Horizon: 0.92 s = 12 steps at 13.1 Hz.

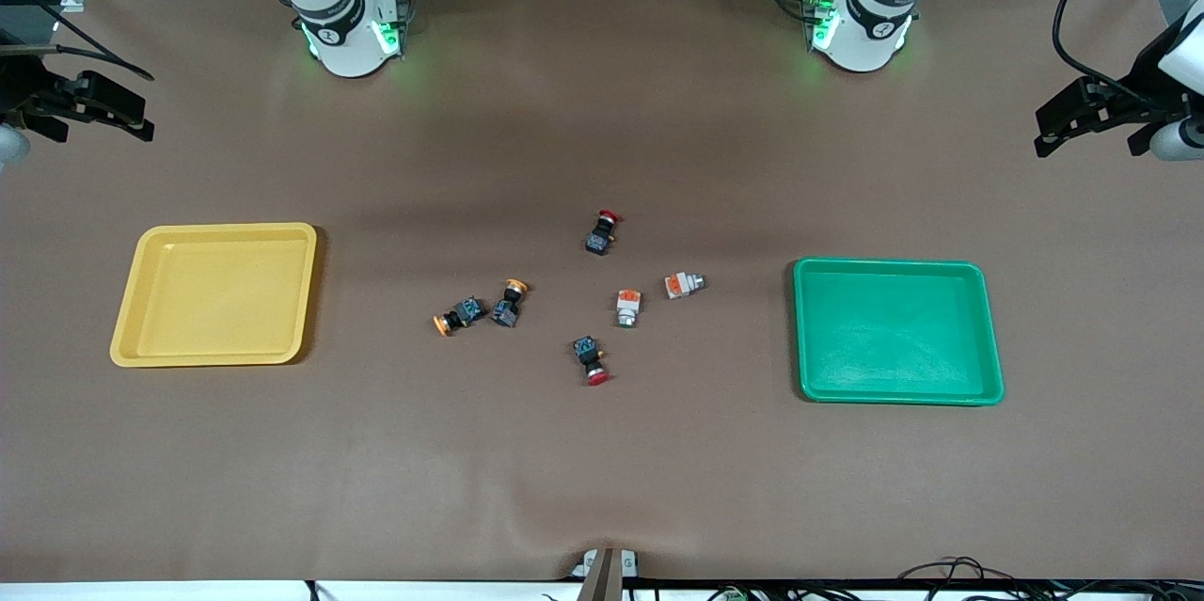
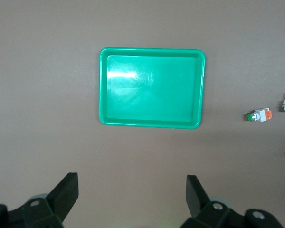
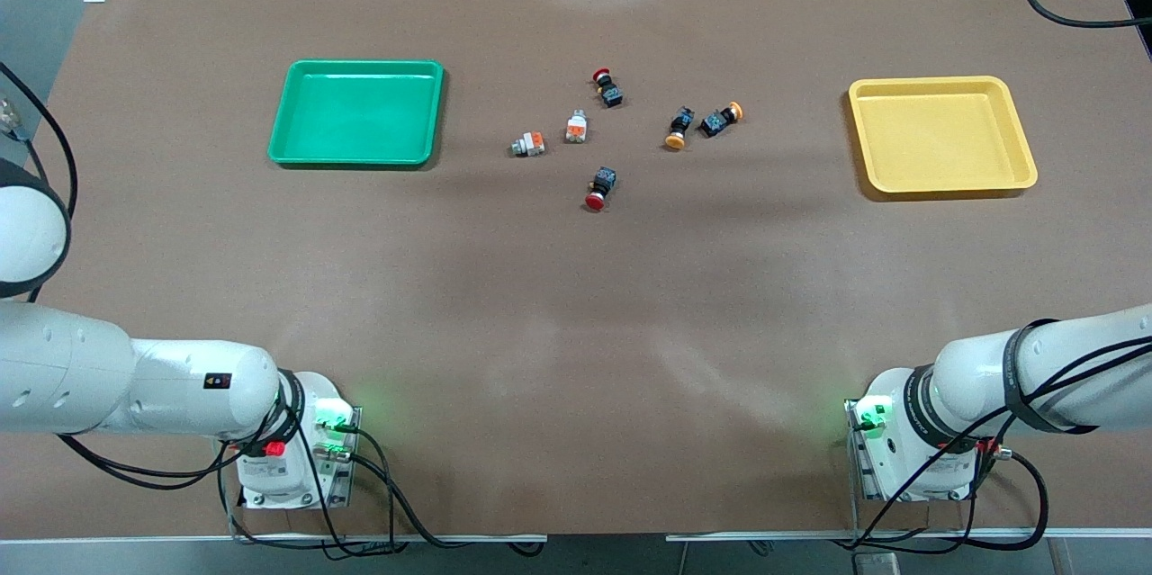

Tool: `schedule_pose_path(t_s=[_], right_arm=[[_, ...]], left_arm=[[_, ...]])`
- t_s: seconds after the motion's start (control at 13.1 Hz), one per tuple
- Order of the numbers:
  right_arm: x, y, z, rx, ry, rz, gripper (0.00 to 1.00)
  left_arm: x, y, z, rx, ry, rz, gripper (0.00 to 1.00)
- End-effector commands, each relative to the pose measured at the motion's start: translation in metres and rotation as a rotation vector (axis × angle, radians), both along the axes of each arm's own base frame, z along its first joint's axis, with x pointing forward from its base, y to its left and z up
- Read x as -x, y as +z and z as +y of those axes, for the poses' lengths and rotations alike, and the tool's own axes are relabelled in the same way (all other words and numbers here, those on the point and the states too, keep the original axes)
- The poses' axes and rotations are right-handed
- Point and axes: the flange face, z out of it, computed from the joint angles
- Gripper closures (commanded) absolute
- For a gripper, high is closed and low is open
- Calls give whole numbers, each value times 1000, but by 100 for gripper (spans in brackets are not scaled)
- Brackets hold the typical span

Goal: Place green and yellow buttons in trays
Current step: 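Move the right gripper toward the orange buttons while the left gripper moves out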

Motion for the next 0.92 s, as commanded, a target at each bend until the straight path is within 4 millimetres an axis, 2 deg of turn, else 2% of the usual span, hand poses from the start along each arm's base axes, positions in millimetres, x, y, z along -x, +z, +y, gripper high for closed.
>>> schedule_pose_path(t_s=[0.0, 0.23, 0.46, 0.84], right_arm=[[0, 3, 0, -7, 6, 1, 0], [1, 5, 7, -7, 19, -2, 0], [0, 4, 5, -7, 16, -2, 0], [-3, 1, 2, -6, 6, 4, 0]], left_arm=[[5, 7, 7, -13, 4, 14, 0], [3, 4, 20, -11, 30, 21, 0], [-2, -9, 24, 0, 46, 58, 0], [-22, -48, 7, 48, 151, 124, 0]])
